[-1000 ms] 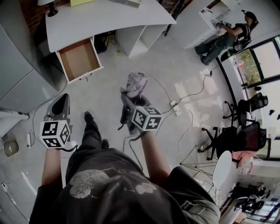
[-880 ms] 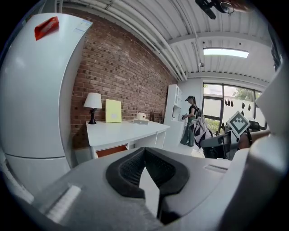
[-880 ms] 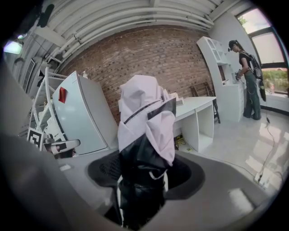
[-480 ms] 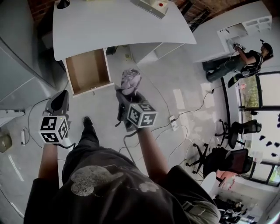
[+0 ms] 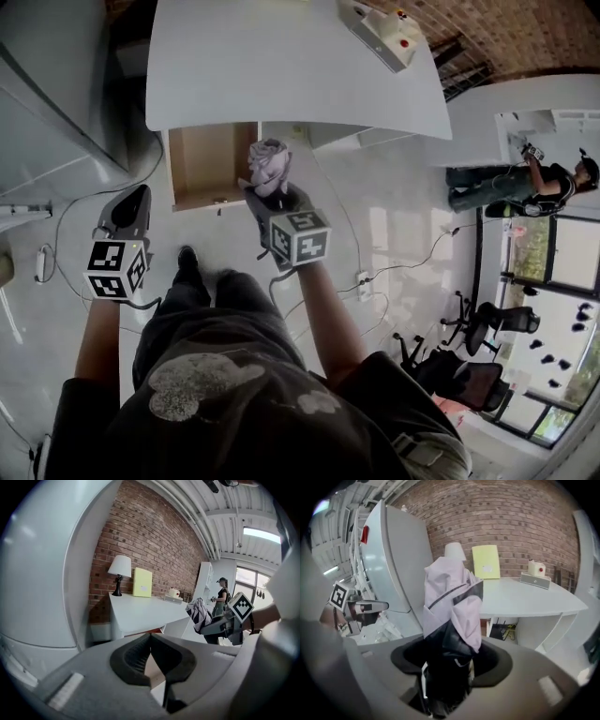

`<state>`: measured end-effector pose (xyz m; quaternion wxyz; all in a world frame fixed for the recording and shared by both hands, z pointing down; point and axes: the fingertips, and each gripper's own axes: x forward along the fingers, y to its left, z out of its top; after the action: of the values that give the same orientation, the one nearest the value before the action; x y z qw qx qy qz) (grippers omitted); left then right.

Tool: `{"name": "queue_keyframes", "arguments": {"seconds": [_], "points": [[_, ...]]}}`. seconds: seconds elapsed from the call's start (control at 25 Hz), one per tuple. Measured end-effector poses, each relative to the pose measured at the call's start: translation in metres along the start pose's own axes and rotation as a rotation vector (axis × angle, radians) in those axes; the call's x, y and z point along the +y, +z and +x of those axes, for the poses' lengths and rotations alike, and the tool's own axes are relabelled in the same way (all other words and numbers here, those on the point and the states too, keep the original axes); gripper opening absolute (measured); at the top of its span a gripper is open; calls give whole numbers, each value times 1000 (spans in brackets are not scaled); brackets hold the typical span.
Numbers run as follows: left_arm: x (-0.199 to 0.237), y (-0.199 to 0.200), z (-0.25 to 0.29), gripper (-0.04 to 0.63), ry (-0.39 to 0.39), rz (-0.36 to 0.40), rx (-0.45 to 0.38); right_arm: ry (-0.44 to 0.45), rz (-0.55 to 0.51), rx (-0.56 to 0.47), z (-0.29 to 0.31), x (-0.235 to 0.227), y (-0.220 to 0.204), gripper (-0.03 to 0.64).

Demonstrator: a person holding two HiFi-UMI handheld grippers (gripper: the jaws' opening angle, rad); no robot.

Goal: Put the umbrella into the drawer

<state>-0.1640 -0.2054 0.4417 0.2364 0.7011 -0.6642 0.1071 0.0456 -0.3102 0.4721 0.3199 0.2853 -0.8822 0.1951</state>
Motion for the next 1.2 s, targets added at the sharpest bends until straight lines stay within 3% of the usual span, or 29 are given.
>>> {"name": "queue_keyframes", "arguments": {"seconds": [0.24, 0.44, 0.64, 0.88, 1.2], "points": [[16, -23, 11, 11, 68, -47, 28, 48, -197, 116, 47, -2, -13, 264], [23, -35, 19, 11, 170, -101, 24, 129, -334, 215, 87, 3, -38, 264], [30, -47, 22, 11, 290, -145, 20, 210, -379, 246, 136, 10, -54, 264], [41, -71, 30, 11, 379, -198, 30, 262, -481, 265, 190, 18, -62, 264], [49, -102, 52, 11, 452, -234, 21, 260, -545, 307, 257, -2, -88, 264]]}}
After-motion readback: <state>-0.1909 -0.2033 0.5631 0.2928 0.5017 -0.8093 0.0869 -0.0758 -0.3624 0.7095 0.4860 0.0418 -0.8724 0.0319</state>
